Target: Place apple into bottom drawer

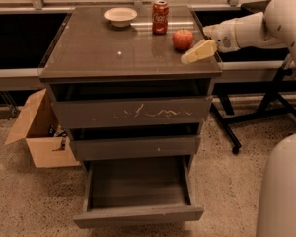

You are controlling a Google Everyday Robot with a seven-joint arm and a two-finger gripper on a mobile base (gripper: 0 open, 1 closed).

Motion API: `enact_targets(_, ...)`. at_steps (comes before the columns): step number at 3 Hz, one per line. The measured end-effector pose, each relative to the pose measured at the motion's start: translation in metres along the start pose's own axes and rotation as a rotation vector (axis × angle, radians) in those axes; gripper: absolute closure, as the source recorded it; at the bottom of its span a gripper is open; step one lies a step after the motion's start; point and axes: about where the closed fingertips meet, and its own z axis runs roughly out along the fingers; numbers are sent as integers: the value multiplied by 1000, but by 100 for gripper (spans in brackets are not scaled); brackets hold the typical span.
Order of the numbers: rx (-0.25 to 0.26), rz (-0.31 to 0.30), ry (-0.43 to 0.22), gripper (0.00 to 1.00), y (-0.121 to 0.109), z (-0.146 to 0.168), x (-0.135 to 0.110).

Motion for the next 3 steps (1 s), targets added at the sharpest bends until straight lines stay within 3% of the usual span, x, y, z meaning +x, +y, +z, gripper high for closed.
enact_targets(1,35,50,11,0,-12,18,5)
enact_targets(3,100,85,8,0,-36,44,11)
